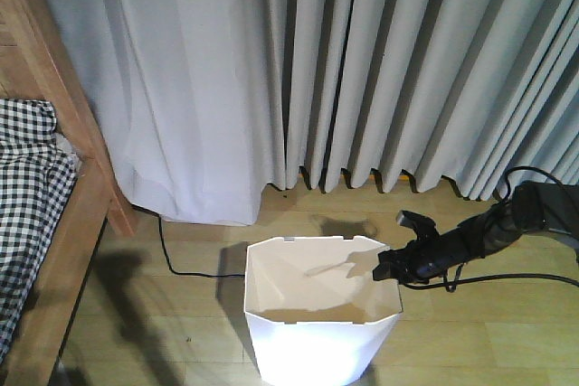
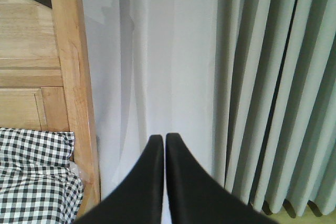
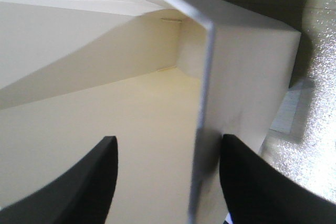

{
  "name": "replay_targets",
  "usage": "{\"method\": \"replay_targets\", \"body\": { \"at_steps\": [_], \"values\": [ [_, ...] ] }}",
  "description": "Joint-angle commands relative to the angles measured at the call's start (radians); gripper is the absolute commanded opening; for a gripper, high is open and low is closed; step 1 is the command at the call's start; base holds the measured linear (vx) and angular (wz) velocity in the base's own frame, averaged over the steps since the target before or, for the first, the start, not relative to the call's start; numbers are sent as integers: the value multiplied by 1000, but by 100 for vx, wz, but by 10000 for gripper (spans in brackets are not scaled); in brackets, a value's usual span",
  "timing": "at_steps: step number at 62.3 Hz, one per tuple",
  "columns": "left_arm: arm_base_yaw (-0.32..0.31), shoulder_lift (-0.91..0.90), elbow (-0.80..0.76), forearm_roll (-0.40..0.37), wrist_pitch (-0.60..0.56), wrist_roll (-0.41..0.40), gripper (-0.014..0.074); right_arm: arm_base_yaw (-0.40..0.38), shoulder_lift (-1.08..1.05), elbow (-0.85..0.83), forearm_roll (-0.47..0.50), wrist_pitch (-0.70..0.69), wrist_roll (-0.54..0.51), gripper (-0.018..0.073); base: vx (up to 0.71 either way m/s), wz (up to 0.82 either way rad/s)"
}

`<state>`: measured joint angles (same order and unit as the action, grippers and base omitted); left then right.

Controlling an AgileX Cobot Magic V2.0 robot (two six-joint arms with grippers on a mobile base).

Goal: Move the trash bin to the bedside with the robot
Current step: 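Open the right gripper and raise it away from the bin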

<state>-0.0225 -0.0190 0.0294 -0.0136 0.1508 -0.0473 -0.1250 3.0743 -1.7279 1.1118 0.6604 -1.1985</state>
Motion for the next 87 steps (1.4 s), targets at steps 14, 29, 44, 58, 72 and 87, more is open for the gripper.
{"method": "replay_targets", "body": {
  "at_steps": [14,29,44,58,72,87],
  "values": [
    [-8,-10,27,-3,-78,-9,-6,-62,-130,-4,-172,124,183,396,0,0],
    [-8,-10,27,-3,-78,-9,-6,-121,-256,190,-164,126,117,323,0,0],
    [-8,-10,27,-3,-78,-9,-6,-121,-530,462,-176,10,51,322,0,0],
    [-8,-10,27,-3,-78,-9,-6,-118,-935,694,-255,-112,44,320,0,0],
    [-8,-10,27,-3,-78,-9,-6,-118,-1360,752,-480,-116,149,320,0,0],
    [-8,-10,27,-3,-78,-9,-6,-118,-1704,752,-676,-162,418,320,0,0]
  ]
}}
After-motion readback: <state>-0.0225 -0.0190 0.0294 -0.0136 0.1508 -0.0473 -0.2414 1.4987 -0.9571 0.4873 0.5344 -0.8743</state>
